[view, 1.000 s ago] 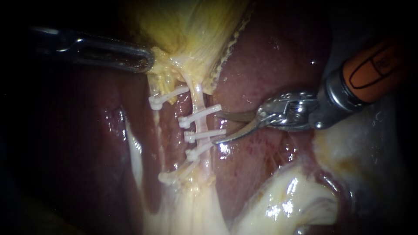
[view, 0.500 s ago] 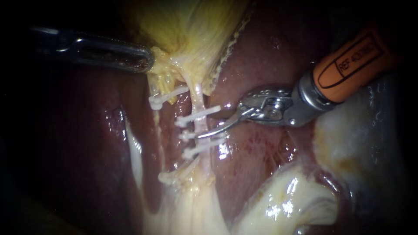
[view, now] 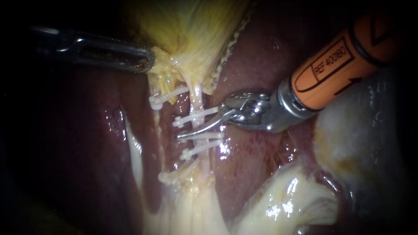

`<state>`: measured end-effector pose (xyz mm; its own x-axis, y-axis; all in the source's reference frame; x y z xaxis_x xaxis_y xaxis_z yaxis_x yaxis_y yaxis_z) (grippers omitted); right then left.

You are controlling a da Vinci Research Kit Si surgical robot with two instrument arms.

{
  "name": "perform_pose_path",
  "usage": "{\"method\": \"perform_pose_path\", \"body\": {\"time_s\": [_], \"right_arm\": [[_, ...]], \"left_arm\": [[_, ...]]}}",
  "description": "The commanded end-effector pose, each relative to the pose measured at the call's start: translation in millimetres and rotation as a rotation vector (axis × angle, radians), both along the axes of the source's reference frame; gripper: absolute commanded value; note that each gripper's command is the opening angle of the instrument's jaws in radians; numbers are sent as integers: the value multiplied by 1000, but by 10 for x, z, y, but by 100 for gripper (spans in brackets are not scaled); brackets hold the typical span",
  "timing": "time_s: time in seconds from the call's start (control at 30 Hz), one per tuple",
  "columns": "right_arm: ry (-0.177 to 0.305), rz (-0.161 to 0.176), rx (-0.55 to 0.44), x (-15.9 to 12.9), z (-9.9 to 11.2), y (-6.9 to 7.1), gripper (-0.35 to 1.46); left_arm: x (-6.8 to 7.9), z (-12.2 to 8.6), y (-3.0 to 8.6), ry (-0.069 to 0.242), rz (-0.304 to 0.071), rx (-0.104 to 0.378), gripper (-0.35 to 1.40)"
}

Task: Go to the cutting position right tube

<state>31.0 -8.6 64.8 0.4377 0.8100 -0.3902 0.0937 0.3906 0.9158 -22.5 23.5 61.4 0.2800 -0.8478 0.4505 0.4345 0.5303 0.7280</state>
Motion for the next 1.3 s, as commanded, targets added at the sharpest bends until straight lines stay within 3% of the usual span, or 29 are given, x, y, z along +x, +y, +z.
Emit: {"method": "perform_pose_path", "body": {"time_s": [0.03,0.43,0.9,1.3], "right_arm": [[8,2,4,3,1,-3,145],[55,24,33,13,-11,-12,145],[122,50,89,10,-86,2,145],[125,52,92,10,-90,4,145]], "left_arm": [[0,1,0,0,-1,0,-35],[-1,1,0,0,-1,0,-35],[1,0,0,0,0,0,-35],[1,0,0,0,0,0,-35]]}}
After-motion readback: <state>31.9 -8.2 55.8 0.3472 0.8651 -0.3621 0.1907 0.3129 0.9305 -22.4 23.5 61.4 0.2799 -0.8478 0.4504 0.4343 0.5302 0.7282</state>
